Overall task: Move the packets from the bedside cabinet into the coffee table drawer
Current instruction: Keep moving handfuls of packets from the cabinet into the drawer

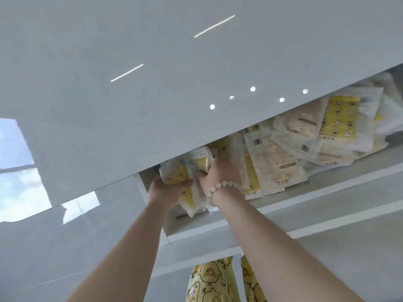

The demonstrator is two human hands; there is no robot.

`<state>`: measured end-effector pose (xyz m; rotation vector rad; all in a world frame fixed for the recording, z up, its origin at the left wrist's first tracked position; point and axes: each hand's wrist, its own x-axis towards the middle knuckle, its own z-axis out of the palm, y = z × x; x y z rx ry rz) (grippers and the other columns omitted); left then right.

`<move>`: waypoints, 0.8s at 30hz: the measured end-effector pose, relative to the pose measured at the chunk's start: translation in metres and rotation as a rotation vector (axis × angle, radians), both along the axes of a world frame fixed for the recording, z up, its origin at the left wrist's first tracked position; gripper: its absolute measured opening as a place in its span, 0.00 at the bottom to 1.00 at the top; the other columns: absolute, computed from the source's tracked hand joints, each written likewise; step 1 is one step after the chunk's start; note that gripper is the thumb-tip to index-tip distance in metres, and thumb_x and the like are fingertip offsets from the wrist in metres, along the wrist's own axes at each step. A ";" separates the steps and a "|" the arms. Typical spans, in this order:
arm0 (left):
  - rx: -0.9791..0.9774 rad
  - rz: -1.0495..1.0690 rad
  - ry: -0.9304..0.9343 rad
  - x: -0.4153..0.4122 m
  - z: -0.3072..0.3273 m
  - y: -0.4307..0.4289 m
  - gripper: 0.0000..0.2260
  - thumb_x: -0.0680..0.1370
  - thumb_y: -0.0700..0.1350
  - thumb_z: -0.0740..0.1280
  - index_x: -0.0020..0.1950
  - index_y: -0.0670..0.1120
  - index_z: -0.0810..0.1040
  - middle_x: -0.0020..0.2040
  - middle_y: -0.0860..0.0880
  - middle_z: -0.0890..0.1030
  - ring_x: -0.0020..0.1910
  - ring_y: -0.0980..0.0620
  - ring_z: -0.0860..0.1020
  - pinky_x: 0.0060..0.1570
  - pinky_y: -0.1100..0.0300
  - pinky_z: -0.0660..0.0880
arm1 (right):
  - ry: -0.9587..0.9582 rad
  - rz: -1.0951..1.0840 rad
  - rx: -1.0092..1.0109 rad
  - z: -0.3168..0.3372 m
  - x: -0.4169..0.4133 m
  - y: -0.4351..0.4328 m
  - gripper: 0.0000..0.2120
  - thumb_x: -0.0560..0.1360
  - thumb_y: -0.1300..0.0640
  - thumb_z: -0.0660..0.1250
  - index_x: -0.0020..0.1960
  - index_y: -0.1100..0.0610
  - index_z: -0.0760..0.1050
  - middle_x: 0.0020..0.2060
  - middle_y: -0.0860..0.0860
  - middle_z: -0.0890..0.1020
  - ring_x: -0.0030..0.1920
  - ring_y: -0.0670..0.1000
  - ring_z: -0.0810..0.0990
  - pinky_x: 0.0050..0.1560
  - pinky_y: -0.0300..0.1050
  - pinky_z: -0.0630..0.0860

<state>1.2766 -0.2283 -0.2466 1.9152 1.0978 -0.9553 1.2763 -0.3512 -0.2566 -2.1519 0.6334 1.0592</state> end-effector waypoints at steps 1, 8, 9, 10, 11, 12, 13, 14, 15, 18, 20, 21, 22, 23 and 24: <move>0.006 0.006 0.000 -0.001 -0.004 0.002 0.12 0.68 0.43 0.77 0.45 0.47 0.76 0.38 0.52 0.79 0.37 0.55 0.77 0.43 0.58 0.73 | -0.019 0.042 -0.023 -0.001 0.001 0.002 0.26 0.77 0.46 0.65 0.66 0.60 0.61 0.56 0.56 0.78 0.56 0.55 0.79 0.42 0.43 0.70; 0.060 -0.093 0.050 -0.001 -0.020 0.011 0.18 0.67 0.48 0.78 0.52 0.46 0.78 0.42 0.51 0.80 0.40 0.53 0.78 0.32 0.64 0.72 | -0.111 0.386 -0.212 -0.005 0.010 0.006 0.25 0.78 0.46 0.62 0.65 0.62 0.61 0.51 0.55 0.80 0.50 0.54 0.82 0.34 0.42 0.69; 0.095 -0.137 0.048 -0.001 -0.019 0.009 0.22 0.67 0.49 0.77 0.56 0.44 0.76 0.45 0.50 0.79 0.42 0.51 0.78 0.32 0.63 0.71 | -0.111 0.404 -0.227 -0.004 0.010 0.007 0.23 0.79 0.46 0.61 0.64 0.62 0.61 0.50 0.55 0.80 0.49 0.53 0.81 0.31 0.41 0.67; 0.143 -0.195 0.038 -0.002 -0.017 0.007 0.26 0.67 0.50 0.77 0.60 0.43 0.73 0.48 0.49 0.78 0.46 0.49 0.77 0.36 0.62 0.71 | -0.104 0.409 -0.238 -0.003 0.010 0.007 0.23 0.78 0.46 0.61 0.64 0.61 0.61 0.50 0.55 0.80 0.49 0.53 0.81 0.29 0.41 0.66; 0.193 -0.258 0.020 -0.003 -0.014 0.004 0.29 0.68 0.51 0.76 0.63 0.41 0.70 0.51 0.48 0.76 0.52 0.46 0.76 0.41 0.61 0.71 | -0.088 0.410 -0.241 0.000 0.009 0.006 0.25 0.78 0.44 0.62 0.64 0.61 0.61 0.50 0.55 0.79 0.49 0.53 0.81 0.30 0.41 0.66; 0.231 -0.318 -0.007 -0.004 -0.012 0.001 0.31 0.68 0.51 0.76 0.65 0.40 0.66 0.54 0.47 0.74 0.58 0.45 0.74 0.47 0.59 0.71 | -0.066 0.415 -0.236 0.003 0.008 0.005 0.28 0.77 0.42 0.62 0.64 0.61 0.60 0.51 0.56 0.79 0.50 0.54 0.80 0.32 0.42 0.67; 0.257 -0.368 -0.038 -0.004 -0.009 -0.001 0.33 0.69 0.50 0.75 0.66 0.40 0.63 0.57 0.45 0.73 0.62 0.44 0.72 0.53 0.56 0.70 | -0.041 0.421 -0.233 0.007 0.007 0.003 0.30 0.76 0.40 0.62 0.65 0.61 0.59 0.52 0.56 0.78 0.52 0.54 0.80 0.35 0.43 0.68; 0.273 -0.408 -0.062 -0.005 -0.006 -0.002 0.34 0.70 0.50 0.74 0.67 0.40 0.61 0.61 0.44 0.72 0.64 0.43 0.70 0.57 0.55 0.68 | -0.021 0.426 -0.234 0.011 0.005 0.001 0.32 0.75 0.39 0.62 0.66 0.61 0.58 0.54 0.57 0.77 0.53 0.55 0.79 0.36 0.43 0.69; 0.288 -0.445 -0.074 -0.005 -0.003 -0.003 0.34 0.71 0.49 0.74 0.68 0.40 0.59 0.64 0.43 0.71 0.65 0.42 0.69 0.60 0.54 0.67 | -0.007 0.429 -0.243 0.015 0.004 -0.001 0.31 0.76 0.41 0.63 0.67 0.60 0.57 0.55 0.56 0.78 0.54 0.55 0.79 0.36 0.43 0.69; 0.302 -0.547 -0.052 -0.006 0.008 -0.004 0.36 0.73 0.49 0.71 0.72 0.39 0.54 0.68 0.41 0.67 0.67 0.43 0.67 0.64 0.56 0.65 | 0.003 0.417 -0.271 0.023 0.000 -0.007 0.23 0.79 0.52 0.63 0.68 0.59 0.58 0.53 0.54 0.80 0.51 0.54 0.81 0.34 0.43 0.68; 0.277 -0.598 -0.027 -0.007 0.018 -0.004 0.37 0.75 0.48 0.69 0.75 0.39 0.49 0.70 0.42 0.64 0.69 0.44 0.65 0.65 0.57 0.64 | 0.005 0.403 -0.279 0.031 0.001 -0.010 0.22 0.79 0.55 0.61 0.68 0.58 0.57 0.52 0.53 0.80 0.50 0.53 0.81 0.35 0.43 0.69; 0.259 -0.630 -0.016 -0.008 0.024 -0.003 0.38 0.76 0.48 0.67 0.76 0.39 0.47 0.72 0.42 0.62 0.70 0.44 0.64 0.66 0.57 0.63 | 0.003 0.392 -0.281 0.036 0.001 -0.012 0.21 0.79 0.55 0.61 0.68 0.58 0.58 0.51 0.54 0.80 0.50 0.54 0.81 0.35 0.43 0.70; 0.238 -0.669 -0.005 -0.008 0.031 -0.002 0.38 0.77 0.48 0.66 0.77 0.40 0.46 0.73 0.43 0.60 0.71 0.45 0.63 0.66 0.57 0.63 | -0.001 0.382 -0.281 0.042 0.002 -0.013 0.19 0.80 0.55 0.60 0.67 0.58 0.59 0.51 0.54 0.80 0.50 0.54 0.81 0.36 0.43 0.70; 0.217 -0.711 0.008 -0.009 0.039 -0.002 0.38 0.77 0.49 0.65 0.77 0.42 0.45 0.74 0.44 0.59 0.72 0.46 0.62 0.67 0.57 0.63 | -0.007 0.383 -0.279 0.050 0.003 -0.015 0.18 0.80 0.55 0.60 0.66 0.58 0.60 0.51 0.54 0.80 0.50 0.54 0.81 0.36 0.42 0.69; 0.197 -0.745 0.018 -0.009 0.048 -0.001 0.37 0.78 0.50 0.64 0.78 0.43 0.45 0.75 0.45 0.59 0.72 0.46 0.62 0.67 0.56 0.63 | -0.014 0.403 -0.269 0.059 0.005 -0.017 0.16 0.80 0.55 0.59 0.65 0.58 0.62 0.51 0.54 0.80 0.50 0.54 0.81 0.36 0.42 0.69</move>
